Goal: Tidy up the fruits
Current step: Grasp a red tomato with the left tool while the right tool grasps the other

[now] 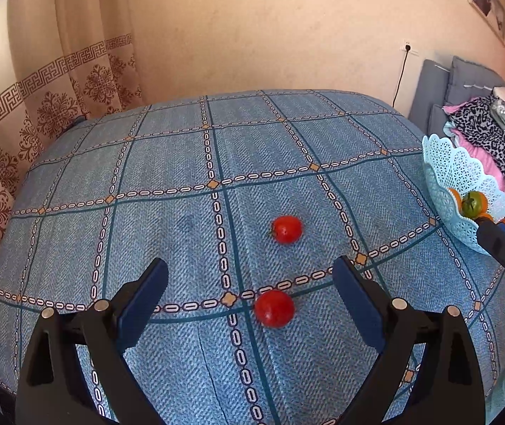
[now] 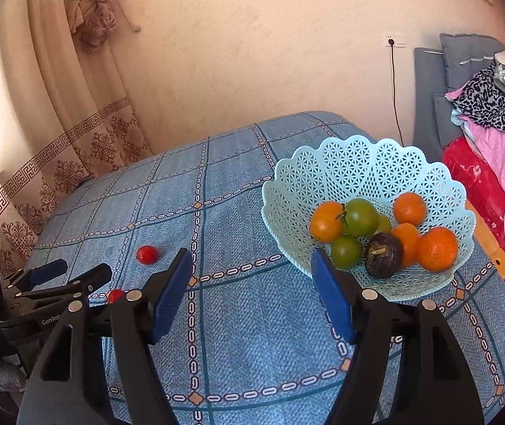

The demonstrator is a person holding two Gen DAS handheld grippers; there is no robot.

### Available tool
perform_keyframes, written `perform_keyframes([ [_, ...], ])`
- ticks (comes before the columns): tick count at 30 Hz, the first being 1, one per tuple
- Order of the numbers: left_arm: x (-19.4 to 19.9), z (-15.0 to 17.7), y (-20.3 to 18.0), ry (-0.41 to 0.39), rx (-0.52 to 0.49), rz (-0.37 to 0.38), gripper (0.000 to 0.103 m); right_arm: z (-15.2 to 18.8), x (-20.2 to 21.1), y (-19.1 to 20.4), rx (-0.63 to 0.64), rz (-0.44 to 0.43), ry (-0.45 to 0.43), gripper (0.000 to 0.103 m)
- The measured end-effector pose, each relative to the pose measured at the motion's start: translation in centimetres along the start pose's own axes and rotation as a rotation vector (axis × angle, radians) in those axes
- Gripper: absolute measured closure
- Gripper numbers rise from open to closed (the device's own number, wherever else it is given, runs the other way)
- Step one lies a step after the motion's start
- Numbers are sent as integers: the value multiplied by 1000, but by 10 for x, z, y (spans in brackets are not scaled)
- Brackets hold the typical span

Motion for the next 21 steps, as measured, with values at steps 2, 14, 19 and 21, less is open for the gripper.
perform_keyframes([
  [2, -3, 5, 1, 10, 1, -2, 10, 2, -2, 3, 9, -3, 8, 32],
  [14, -19, 25, -4, 72, -6, 43, 31, 11, -20, 19, 51, -15, 61, 32],
  [19, -26, 30, -3, 94, 1, 62, 50, 15, -27, 24, 63, -17, 76, 32],
  [21, -26, 30, -5, 95, 1, 78, 55, 16, -30, 27, 70, -19, 82, 32],
])
Point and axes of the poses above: each gripper's, at about its wrist camera, not at the fingertips, and x roughly against the way its jaws point, y to its left, z to its underside, the point moved 4 cm from there along -x, roughly the way its jaws point
